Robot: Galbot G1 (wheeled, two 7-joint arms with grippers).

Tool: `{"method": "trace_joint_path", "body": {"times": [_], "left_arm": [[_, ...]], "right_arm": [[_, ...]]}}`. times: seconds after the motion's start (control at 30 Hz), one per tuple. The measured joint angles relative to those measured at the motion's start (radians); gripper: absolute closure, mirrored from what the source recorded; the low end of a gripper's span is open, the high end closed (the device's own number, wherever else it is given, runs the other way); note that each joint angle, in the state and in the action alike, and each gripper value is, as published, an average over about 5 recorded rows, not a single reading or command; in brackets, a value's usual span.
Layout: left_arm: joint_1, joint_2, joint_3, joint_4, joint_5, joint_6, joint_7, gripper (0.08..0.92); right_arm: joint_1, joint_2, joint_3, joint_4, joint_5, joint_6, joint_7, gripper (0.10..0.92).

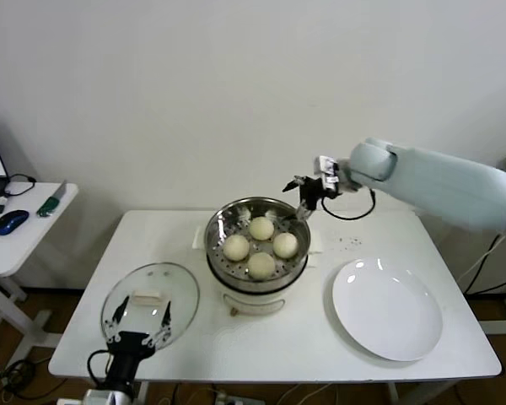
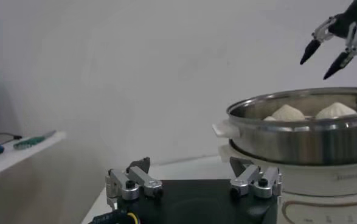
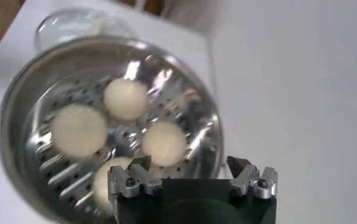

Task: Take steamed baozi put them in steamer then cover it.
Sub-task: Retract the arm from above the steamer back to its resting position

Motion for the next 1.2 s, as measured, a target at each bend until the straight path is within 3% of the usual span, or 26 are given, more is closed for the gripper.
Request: {"method": "trace_joint_path", "body": {"times": [0.3, 0.5, 0.87, 1.2], "left_arm": [[-0.043, 0.003, -0.007, 0.002, 0.062, 0.023, 0.005, 0.177], [-0.068, 0.001, -0.008, 0.013, 0.144, 0.038, 0.009, 0.177], [-0.077, 0.014, -0.021, 0.023, 0.464, 0.058, 0.026, 0.177], [-0.054, 0.038, -0.011, 0.048, 0.925, 0.111, 0.065, 0.177]], "right_arm": [[-0.384, -0.180, 0.433, 0.121, -0.004, 0.083, 0.166, 0.203], [-0.713, -0.217, 0.787, 0.208, -0.024, 0.095, 0.243, 0.203], [-1.290, -0.109, 1.394, 0.363, -0.117, 0.081, 0.321, 0.203], [-1.634, 0.035, 1.706, 0.472, -0.198, 0.053, 0.375, 0.203]]}}
